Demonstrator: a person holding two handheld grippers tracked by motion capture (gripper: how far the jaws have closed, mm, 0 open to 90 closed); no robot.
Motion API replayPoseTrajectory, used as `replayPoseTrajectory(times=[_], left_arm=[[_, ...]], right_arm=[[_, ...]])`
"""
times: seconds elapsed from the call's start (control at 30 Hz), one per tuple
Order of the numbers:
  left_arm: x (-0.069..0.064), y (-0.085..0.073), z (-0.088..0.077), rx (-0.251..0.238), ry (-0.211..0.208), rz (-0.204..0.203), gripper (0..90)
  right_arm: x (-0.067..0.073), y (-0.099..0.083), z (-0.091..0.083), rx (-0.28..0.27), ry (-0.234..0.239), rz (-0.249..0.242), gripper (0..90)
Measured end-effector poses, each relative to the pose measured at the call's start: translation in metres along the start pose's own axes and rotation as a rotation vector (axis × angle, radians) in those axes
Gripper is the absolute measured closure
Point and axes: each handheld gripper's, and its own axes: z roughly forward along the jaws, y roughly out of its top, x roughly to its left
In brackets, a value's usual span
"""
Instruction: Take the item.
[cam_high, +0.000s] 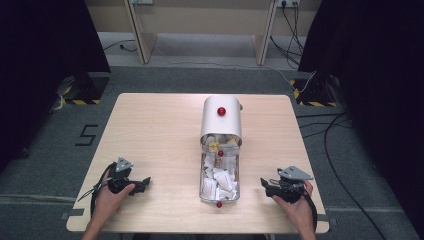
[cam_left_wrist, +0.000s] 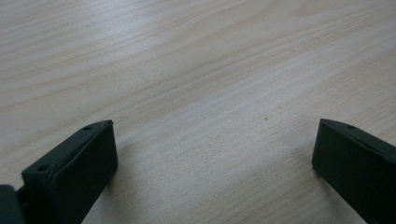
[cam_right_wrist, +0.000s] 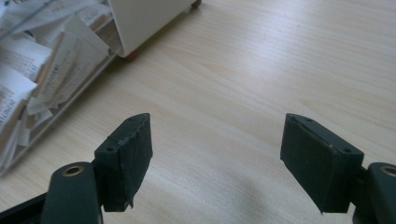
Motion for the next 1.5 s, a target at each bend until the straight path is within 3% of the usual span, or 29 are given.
replayPoseTrajectory(times=[0.67, 1.23, 1.5], left_arm=[[0.000, 0.000, 0.000, 0.000, -0.001, 0.000, 0.0], [0.000, 0.000, 0.000, 0.000, -0.001, 0.000, 0.0], [0.000, 0.000, 0.000, 0.000, 0.000, 0.000, 0.0]], right_arm=[[0.037, 0.030, -0.027, -0.103, 0.056, -0.105, 29.1], [0.059, 0.040, -0.031, -0.127, 0.098, -0.152, 30.2], [0.069, 0.042, -0.029, -0.132, 0.142, -0.169, 31.2]])
